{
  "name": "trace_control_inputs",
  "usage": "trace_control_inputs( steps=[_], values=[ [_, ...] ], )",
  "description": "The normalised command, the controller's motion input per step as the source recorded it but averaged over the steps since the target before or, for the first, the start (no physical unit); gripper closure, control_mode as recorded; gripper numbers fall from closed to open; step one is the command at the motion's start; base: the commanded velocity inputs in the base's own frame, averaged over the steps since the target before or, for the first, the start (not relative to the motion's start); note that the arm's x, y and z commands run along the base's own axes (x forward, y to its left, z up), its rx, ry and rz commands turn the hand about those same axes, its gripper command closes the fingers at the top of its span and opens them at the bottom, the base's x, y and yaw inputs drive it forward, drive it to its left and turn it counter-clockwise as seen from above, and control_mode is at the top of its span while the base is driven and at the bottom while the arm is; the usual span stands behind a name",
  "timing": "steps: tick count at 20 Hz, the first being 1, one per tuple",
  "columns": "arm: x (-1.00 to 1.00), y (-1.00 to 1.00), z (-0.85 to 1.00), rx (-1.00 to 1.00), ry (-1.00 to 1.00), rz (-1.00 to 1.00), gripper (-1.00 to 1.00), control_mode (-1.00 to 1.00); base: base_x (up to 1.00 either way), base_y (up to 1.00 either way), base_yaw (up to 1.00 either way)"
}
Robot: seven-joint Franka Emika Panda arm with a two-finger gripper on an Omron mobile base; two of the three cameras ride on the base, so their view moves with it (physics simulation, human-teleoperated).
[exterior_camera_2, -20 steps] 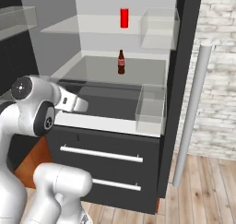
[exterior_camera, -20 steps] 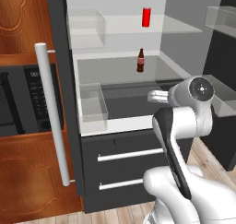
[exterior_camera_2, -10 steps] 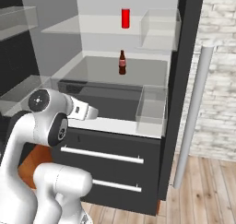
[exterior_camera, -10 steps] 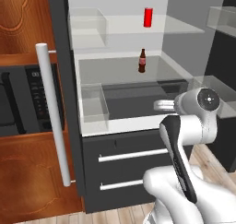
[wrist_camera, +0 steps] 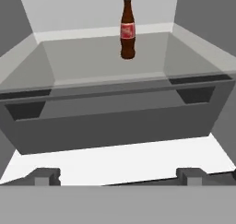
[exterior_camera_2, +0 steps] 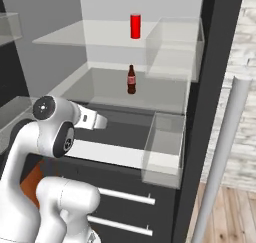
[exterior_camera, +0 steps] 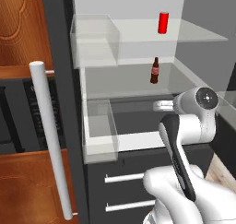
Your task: Open the fridge, grab two sodas, and place both sodas inside the bowl with ice on the dining counter.
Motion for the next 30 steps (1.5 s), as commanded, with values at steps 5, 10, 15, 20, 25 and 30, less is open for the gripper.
trace_control_inputs(
  steps=[5,10,15,20,25,30],
  values=[
    [0.0,0.0,0.0,0.0,0.0,0.0,-1.0,1.0,0.68,-0.02,0.0],
    [0.0,0.0,0.0,0.0,0.0,0.0,-1.0,1.0,0.63,-0.07,0.0],
    [0.01,-0.21,0.0,0.0,-0.17,0.01,-1.0,-1.0,0.13,-0.11,0.0],
    [0.06,-0.08,0.05,0.0,-0.4,0.04,-1.0,-1.0,0.0,0.0,0.0],
    [0.31,0.0,0.15,-0.01,-0.21,0.0,-1.0,-1.0,0.0,0.0,0.0],
    [0.21,-0.08,0.07,-0.02,-0.02,-0.06,-1.0,-1.0,0.0,0.0,0.0]
  ],
)
